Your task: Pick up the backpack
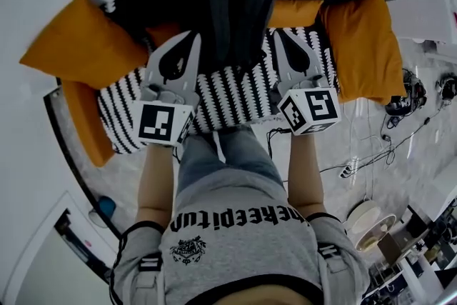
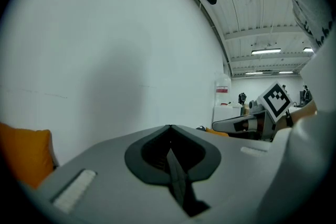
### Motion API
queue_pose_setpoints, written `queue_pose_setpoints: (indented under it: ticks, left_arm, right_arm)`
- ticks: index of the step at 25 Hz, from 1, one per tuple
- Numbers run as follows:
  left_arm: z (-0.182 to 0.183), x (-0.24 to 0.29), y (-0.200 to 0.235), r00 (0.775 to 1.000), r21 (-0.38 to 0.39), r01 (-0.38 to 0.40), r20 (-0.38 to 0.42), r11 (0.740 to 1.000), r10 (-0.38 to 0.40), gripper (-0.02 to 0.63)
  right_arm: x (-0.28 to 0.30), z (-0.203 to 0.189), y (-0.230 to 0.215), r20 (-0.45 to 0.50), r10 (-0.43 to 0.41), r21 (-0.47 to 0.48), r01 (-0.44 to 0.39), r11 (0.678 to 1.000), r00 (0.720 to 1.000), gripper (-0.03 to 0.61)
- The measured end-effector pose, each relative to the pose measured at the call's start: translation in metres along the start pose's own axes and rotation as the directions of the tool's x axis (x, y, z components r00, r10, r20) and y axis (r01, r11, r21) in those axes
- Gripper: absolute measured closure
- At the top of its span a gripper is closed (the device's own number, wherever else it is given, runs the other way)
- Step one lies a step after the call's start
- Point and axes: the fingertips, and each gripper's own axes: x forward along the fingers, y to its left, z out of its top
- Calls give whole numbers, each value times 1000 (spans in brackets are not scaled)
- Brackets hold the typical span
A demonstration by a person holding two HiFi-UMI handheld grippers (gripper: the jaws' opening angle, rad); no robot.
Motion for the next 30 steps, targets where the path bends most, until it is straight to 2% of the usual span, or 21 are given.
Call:
queue_pose_setpoints:
  ticks: [6,13,16,21,27,30]
  left_arm:
    - [-17,1,0,1000,-24,-12,-29,1000,11,594]
    - [-34,9,-2,1000,-62,-14,-23,998,13,594]
    - [-46,11,-4,998,-61,-7,-58,998,4,594]
    - [-55,21,-7,997,-63,-2,-82,998,-3,594]
    - [-58,25,-8,998,-78,-1,-66,997,-4,594]
    - [-61,22,-6,997,-73,-8,-72,997,2,594]
  right_arm:
    - [22,-35,-17,-82,36,48,-32,998,996,574]
    - [49,-81,-45,-167,63,121,-43,992,984,521]
    - [60,-100,-55,-204,84,124,-60,991,975,494]
    - [80,-130,-72,-269,143,136,-110,985,952,445]
    - [102,-167,-91,-360,176,157,-127,979,916,428]
    - [111,-187,-96,-403,187,177,-124,976,896,398]
